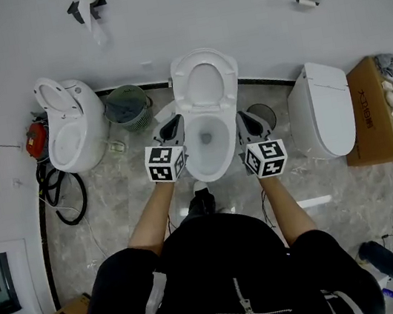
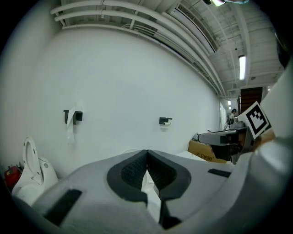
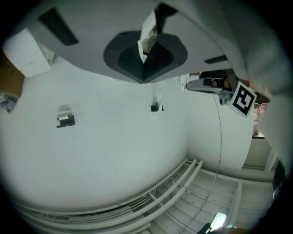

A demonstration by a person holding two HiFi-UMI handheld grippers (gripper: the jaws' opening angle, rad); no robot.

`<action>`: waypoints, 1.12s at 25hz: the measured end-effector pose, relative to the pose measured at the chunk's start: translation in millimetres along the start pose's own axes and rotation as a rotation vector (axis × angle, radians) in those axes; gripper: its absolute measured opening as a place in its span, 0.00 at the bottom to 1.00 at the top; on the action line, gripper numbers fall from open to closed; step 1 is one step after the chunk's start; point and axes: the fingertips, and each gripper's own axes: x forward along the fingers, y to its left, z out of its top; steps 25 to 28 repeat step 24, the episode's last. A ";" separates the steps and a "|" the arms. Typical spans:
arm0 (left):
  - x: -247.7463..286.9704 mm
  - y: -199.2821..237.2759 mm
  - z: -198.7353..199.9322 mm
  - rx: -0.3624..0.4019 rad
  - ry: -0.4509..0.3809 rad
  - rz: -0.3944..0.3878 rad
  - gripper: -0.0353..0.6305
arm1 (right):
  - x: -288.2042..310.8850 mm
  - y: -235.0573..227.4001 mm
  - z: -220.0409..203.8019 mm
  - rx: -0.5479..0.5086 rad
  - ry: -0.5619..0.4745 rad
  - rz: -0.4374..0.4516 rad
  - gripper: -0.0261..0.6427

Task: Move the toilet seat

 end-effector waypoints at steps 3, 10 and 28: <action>-14.3 -6.3 -0.6 0.000 -0.008 0.001 0.05 | -11.6 7.6 -2.4 0.001 -0.004 0.001 0.04; -27.8 -14.5 2.5 0.006 -0.020 -0.006 0.05 | -23.6 13.9 -3.2 -0.005 -0.011 -0.001 0.04; -21.6 -14.1 -6.1 -0.006 -0.010 0.005 0.05 | -17.8 10.1 -8.3 -0.004 -0.004 0.011 0.04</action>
